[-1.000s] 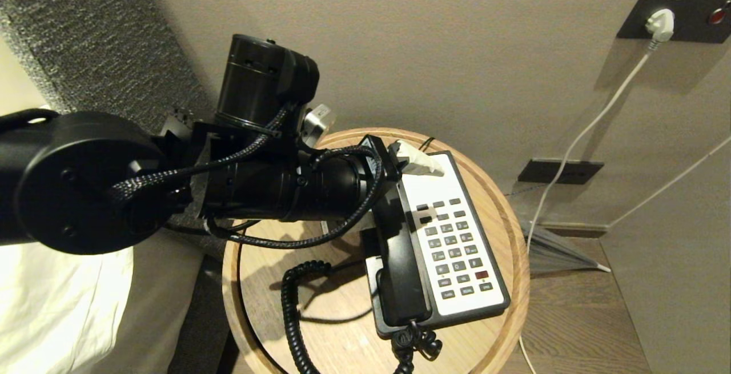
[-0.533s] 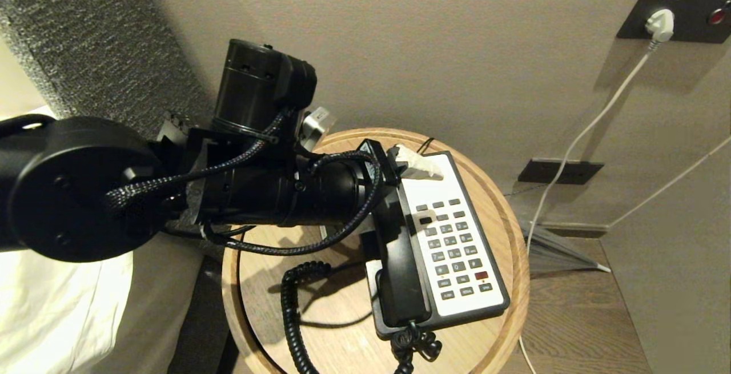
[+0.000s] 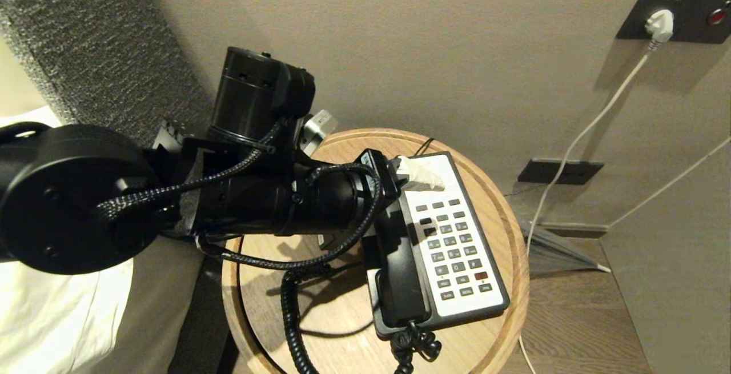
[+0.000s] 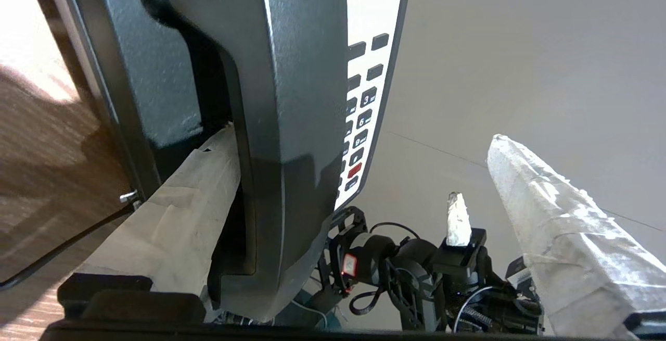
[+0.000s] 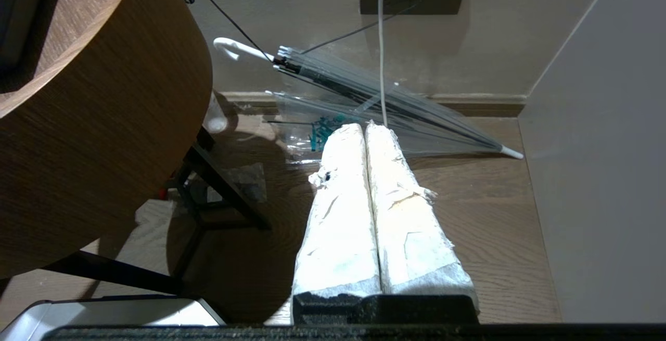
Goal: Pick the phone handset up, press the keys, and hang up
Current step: Pick up the desk phone handset
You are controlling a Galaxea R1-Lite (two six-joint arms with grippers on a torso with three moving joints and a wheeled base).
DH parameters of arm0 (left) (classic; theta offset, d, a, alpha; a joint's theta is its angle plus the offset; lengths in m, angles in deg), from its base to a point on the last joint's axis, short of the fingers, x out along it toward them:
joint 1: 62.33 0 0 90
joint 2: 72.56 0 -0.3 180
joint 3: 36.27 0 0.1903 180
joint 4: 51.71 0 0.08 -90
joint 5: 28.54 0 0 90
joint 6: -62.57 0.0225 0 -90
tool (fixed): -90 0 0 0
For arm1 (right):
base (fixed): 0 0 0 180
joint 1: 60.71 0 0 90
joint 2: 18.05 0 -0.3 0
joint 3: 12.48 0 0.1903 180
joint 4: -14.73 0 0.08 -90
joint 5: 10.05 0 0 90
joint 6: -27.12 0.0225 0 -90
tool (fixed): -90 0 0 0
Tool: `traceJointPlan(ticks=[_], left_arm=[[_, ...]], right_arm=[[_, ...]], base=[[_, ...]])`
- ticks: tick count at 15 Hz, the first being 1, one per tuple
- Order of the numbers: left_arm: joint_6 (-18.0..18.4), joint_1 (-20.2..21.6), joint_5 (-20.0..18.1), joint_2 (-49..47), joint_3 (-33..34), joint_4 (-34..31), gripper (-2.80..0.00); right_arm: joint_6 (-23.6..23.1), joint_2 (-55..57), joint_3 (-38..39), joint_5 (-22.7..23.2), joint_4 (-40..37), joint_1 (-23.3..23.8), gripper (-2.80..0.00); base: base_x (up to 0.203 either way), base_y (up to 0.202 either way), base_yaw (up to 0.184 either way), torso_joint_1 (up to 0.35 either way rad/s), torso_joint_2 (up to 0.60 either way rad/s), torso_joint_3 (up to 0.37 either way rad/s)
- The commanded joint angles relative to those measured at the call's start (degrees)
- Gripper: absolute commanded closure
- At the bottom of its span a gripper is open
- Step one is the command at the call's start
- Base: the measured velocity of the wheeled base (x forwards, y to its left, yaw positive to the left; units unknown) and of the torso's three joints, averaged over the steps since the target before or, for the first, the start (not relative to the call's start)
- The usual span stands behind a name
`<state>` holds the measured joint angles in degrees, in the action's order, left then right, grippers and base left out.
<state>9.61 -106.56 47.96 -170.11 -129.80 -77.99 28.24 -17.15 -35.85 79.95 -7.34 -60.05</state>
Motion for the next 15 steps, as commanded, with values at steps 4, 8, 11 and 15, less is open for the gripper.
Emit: traceJointPlan(ticks=[4, 8, 11, 15], left_arm=[[-0.30, 0.02, 0.08, -0.96, 1.68, 2.33, 0.00], [-0.30, 0.02, -0.21, -0.98, 1.89, 3.18, 0.00], [-0.55, 0.02, -0.21, -0.65, 2.05, 3.18, 0.00], [-0.73, 0.02, -0.11, 1.11, 2.99, 3.10, 0.00]], right_arm=[[0.02, -0.02, 0.44, 0.00, 0.03, -0.04, 0.00], [0.02, -0.02, 0.44, 0.00, 0.03, 0.04, 0.00], [0.02, -0.02, 0.44, 0.00, 0.03, 0.04, 0.00], [0.02, -0.02, 0.44, 0.00, 0.03, 0.04, 0.00]], base=[[0.000, 0.000, 0.000, 0.000, 0.00, 0.000], [0.000, 0.000, 0.000, 0.000, 0.00, 0.000], [0.000, 0.000, 0.000, 0.000, 0.00, 0.000], [0.000, 0.000, 0.000, 0.000, 0.00, 0.000]])
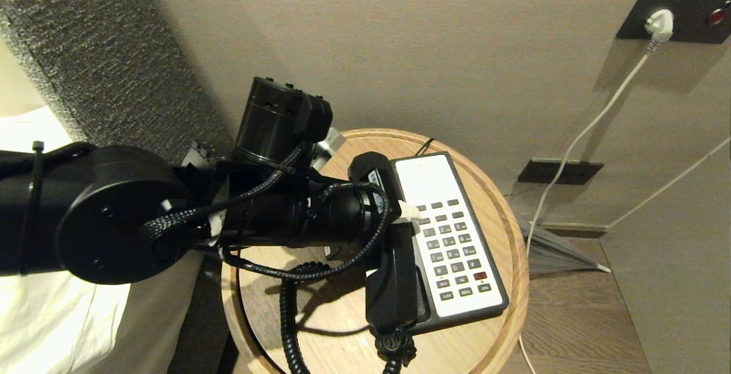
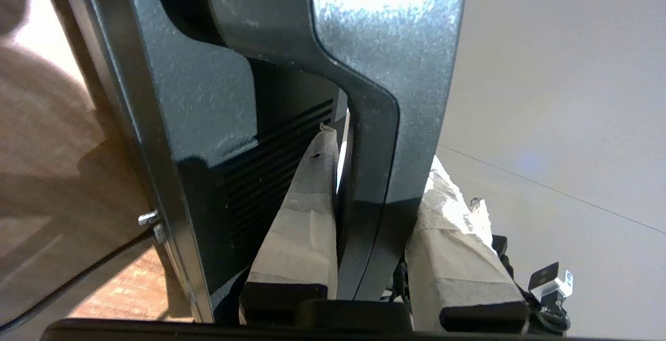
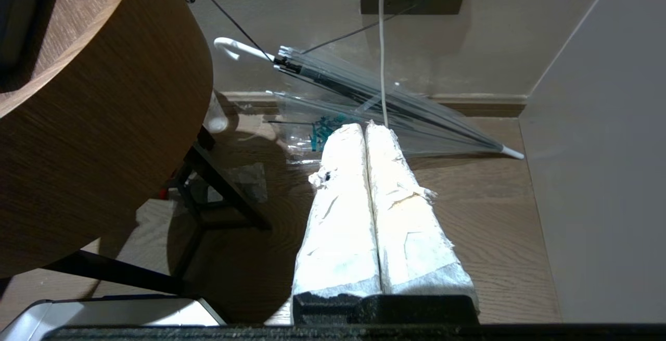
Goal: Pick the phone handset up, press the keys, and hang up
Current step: Pick up the desk phone handset
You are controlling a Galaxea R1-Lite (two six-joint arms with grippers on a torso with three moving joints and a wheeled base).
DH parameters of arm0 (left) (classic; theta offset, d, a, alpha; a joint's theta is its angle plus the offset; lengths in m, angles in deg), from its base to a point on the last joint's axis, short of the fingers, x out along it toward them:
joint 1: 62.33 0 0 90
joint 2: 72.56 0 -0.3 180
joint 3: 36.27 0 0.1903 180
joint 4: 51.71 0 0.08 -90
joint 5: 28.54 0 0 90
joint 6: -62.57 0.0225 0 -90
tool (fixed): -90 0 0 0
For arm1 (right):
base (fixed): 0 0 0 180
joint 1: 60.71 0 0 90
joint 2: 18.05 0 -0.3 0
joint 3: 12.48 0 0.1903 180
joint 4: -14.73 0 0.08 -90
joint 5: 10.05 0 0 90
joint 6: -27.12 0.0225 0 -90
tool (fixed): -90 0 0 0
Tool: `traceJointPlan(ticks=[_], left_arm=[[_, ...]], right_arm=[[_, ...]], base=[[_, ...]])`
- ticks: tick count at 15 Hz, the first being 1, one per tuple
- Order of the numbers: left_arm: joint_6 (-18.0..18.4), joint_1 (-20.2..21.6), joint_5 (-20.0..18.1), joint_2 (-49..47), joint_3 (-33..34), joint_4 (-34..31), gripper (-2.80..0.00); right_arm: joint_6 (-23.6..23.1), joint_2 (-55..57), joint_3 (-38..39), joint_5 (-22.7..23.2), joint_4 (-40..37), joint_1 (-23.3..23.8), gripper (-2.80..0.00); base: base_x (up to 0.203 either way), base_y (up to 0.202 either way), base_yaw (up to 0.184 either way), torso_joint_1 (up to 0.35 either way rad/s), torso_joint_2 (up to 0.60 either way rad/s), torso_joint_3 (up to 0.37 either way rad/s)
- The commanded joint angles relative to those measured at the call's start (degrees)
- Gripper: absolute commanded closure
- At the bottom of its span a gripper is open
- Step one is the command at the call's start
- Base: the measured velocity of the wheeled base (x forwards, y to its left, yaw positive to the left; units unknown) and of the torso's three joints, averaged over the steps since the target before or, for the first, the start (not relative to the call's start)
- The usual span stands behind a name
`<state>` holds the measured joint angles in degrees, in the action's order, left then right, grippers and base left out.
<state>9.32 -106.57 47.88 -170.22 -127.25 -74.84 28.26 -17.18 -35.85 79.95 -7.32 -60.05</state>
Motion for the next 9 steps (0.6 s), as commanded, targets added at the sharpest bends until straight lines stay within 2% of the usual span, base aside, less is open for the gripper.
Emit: traceJointPlan(ticks=[1, 7, 9], left_arm=[[-0.38, 0.03, 0.24, 2.16, 0.97, 0.02, 0.00], [-0.39, -0.35, 3.14, 10.58, 2.14, 0.03, 0.00], [-0.26, -0.33, 3.82, 12.28, 0.46, 0.46, 0.00]], right_arm=[[0.00, 0.00, 0.44, 0.00, 0.00, 0.04, 0.00], [0.00, 0.00, 0.44, 0.00, 0.00, 0.04, 0.00], [0.00, 0.00, 0.44, 0.00, 0.00, 0.04, 0.00]], base=[[0.000, 0.000, 0.000, 0.000, 0.00, 0.000], [0.000, 0.000, 0.000, 0.000, 0.00, 0.000], [0.000, 0.000, 0.000, 0.000, 0.00, 0.000]])
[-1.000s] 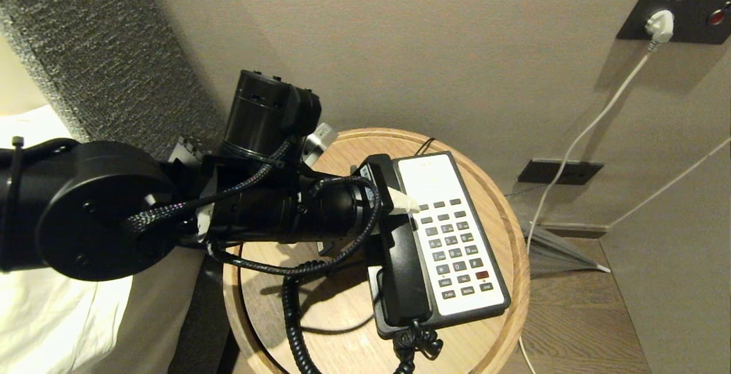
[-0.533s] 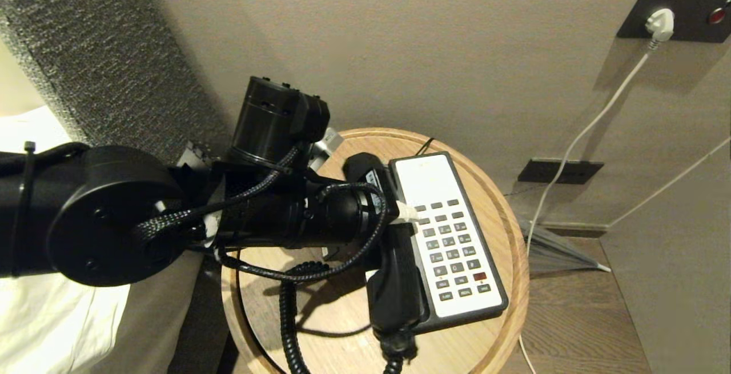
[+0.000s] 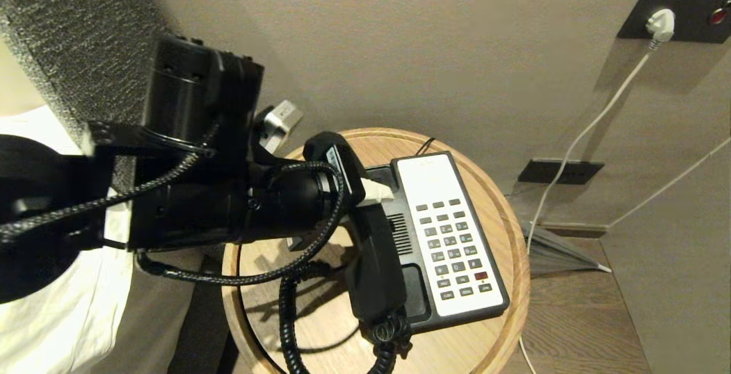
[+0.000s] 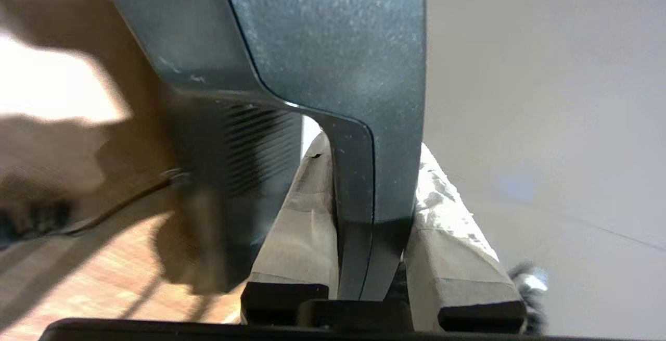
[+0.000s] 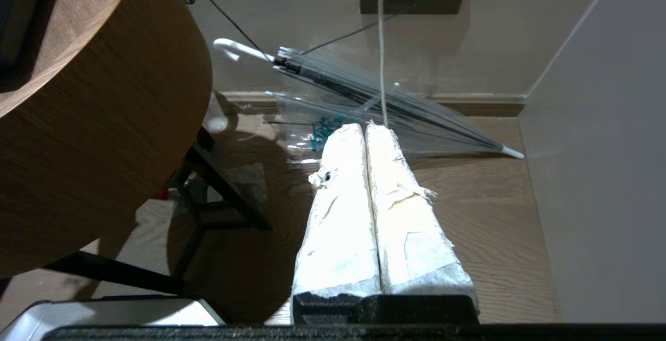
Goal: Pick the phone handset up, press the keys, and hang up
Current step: Pick up the desk phone handset, then dial the number
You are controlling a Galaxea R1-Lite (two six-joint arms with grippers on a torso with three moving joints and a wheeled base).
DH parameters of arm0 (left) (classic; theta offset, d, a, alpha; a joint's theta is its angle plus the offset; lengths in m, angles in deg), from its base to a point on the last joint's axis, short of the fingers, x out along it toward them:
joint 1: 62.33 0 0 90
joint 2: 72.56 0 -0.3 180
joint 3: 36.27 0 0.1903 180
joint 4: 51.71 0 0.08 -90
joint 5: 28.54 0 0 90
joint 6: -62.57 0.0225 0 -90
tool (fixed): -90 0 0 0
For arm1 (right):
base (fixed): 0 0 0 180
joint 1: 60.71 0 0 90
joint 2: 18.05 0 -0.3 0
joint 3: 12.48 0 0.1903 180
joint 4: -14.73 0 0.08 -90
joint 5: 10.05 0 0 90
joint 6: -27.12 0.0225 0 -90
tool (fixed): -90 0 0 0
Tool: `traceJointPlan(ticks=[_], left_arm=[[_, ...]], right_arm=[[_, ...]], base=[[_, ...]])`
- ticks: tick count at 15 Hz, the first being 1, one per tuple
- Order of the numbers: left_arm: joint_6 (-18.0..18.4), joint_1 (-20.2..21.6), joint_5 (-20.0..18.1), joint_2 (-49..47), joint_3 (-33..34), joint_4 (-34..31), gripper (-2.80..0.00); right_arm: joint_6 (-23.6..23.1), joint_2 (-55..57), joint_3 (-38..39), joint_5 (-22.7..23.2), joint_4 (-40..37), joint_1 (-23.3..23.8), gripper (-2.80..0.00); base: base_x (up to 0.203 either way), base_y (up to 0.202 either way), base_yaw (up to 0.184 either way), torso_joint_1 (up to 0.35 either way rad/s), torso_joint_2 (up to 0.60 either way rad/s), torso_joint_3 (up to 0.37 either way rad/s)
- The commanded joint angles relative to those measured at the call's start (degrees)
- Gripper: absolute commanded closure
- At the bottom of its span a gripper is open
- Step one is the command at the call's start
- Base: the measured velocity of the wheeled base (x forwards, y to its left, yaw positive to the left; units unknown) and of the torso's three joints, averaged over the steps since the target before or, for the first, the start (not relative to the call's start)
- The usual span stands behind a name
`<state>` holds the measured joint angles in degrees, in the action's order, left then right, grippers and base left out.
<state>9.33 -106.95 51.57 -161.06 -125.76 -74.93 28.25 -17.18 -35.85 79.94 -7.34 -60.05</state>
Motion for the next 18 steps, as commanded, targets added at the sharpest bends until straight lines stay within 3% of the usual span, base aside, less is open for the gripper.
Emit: traceJointPlan(ticks=[1, 6, 10, 18], left_arm=[[-0.35, 0.05, 0.58, 4.27, -1.67, 0.81, 0.00], [-1.22, 0.14, 1.18, 15.40, -0.88, 0.03, 0.00], [-2.13, 1.23, 1.00, 25.82, 6.00, 0.63, 0.00], [-1.80, 0.90, -0.67, 35.82, 5.63, -1.43, 0.00]], right_arm=[[0.01, 0.00, 0.44, 0.01, 0.03, 0.04, 0.00], [0.01, 0.00, 0.44, 0.01, 0.03, -0.02, 0.00], [0.01, 0.00, 0.44, 0.01, 0.03, -0.04, 0.00], [0.01, 0.00, 0.44, 0.01, 0.03, -0.01, 0.00]], base=[[0.000, 0.000, 0.000, 0.000, 0.00, 0.000], [0.000, 0.000, 0.000, 0.000, 0.00, 0.000], [0.000, 0.000, 0.000, 0.000, 0.00, 0.000], [0.000, 0.000, 0.000, 0.000, 0.00, 0.000]])
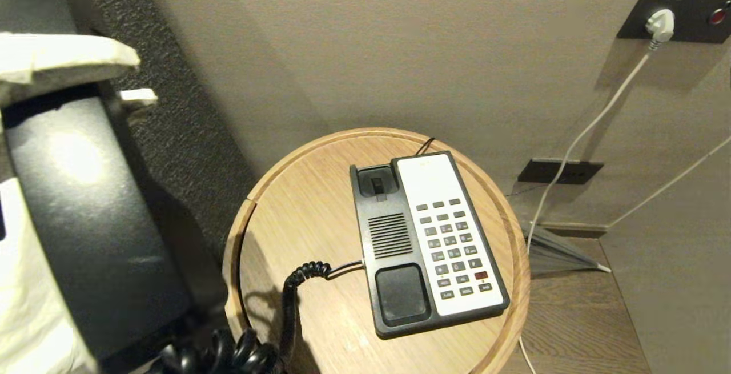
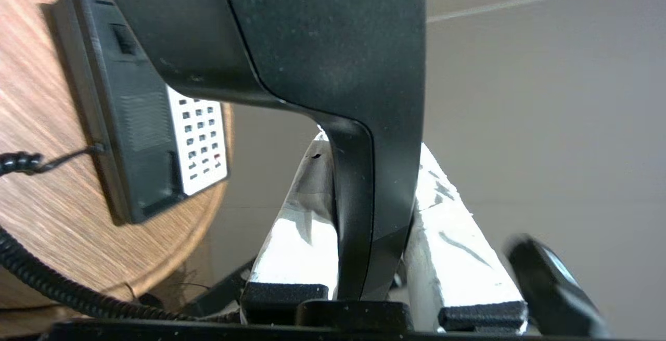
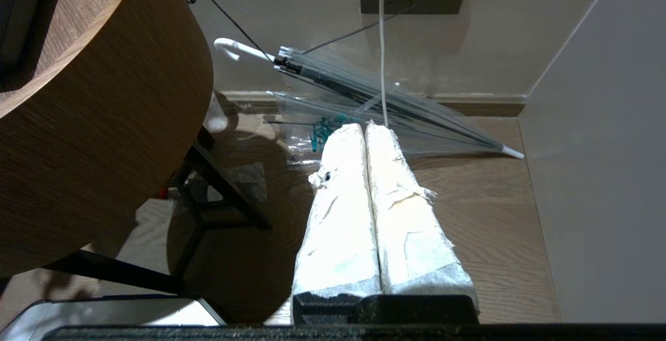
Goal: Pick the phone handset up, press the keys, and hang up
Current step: Dial the number
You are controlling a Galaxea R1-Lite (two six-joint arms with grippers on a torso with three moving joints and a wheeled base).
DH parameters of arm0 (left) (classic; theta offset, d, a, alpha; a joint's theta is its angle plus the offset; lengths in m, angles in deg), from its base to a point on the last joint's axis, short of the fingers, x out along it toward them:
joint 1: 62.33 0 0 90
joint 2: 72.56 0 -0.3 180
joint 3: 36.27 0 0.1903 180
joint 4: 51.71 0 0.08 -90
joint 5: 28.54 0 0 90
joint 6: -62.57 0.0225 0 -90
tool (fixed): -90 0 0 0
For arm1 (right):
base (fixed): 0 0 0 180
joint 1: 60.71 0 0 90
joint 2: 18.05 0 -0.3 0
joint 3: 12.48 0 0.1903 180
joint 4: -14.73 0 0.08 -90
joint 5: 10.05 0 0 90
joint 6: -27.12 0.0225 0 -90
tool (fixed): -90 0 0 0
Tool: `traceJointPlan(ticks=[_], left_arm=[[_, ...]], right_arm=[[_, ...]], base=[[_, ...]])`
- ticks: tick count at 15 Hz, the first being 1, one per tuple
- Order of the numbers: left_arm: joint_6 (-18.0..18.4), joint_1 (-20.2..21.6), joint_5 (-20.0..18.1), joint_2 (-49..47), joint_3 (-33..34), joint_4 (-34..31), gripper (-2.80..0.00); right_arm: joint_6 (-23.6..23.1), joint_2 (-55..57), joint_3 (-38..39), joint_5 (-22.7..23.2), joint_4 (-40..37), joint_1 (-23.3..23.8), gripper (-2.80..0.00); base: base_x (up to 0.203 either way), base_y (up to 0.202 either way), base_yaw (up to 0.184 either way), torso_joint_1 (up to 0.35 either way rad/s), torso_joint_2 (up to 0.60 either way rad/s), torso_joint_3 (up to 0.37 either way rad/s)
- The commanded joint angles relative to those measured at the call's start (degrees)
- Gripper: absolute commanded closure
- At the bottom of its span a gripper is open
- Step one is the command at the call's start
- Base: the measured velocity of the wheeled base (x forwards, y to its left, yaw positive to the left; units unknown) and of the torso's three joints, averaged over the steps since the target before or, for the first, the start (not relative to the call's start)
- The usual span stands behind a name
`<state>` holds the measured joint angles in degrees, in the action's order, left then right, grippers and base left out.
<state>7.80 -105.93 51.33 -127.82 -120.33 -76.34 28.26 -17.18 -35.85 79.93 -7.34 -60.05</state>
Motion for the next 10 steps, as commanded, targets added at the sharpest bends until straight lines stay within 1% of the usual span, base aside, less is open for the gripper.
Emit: traceJointPlan(ticks=[1, 2, 3, 4, 5, 7, 9, 10], left_arm=[[-0.15, -0.13, -2.09, 4.28, -0.02, -0.02, 0.00], [-0.29, -0.16, -6.31, 5.27, -0.62, 0.10, 0.00], [-0.61, -0.07, -9.56, 5.98, -1.53, 0.39, 0.00], [-0.96, -0.14, -10.82, 6.96, -1.75, 0.80, 0.00], [-3.32, -0.17, -11.75, 7.08, -2.27, 1.39, 0.00], [-10.34, -0.13, -13.65, 6.93, -4.10, 4.79, 0.00], [-16.80, -0.10, -14.32, 6.69, -3.77, 11.85, 0.00], [-19.33, -0.15, -14.57, 6.73, -3.38, 15.19, 0.00]], right_arm=[[0.00, 0.00, 0.44, 0.02, 0.03, 0.04, 0.00], [0.00, 0.00, 0.44, 0.02, 0.03, 0.04, 0.00], [0.00, 0.00, 0.53, 0.02, 0.03, 0.04, 0.00], [0.00, 0.00, 0.44, 0.02, 0.03, 0.04, 0.00], [0.00, 0.00, 0.44, 0.02, 0.03, -0.02, 0.00], [0.00, 0.00, 0.44, 0.02, 0.03, -0.03, 0.00], [0.00, 0.00, 0.44, 0.02, 0.03, 0.00, 0.00], [0.00, 0.00, 0.44, 0.02, 0.03, 0.04, 0.00]], base=[[0.000, 0.000, 0.000, 0.000, 0.00, 0.000], [0.000, 0.000, 0.000, 0.000, 0.00, 0.000], [0.000, 0.000, 0.000, 0.000, 0.00, 0.000], [0.000, 0.000, 0.000, 0.000, 0.00, 0.000], [0.000, 0.000, 0.000, 0.000, 0.00, 0.000], [0.000, 0.000, 0.000, 0.000, 0.00, 0.000], [0.000, 0.000, 0.000, 0.000, 0.00, 0.000], [0.000, 0.000, 0.000, 0.000, 0.00, 0.000]])
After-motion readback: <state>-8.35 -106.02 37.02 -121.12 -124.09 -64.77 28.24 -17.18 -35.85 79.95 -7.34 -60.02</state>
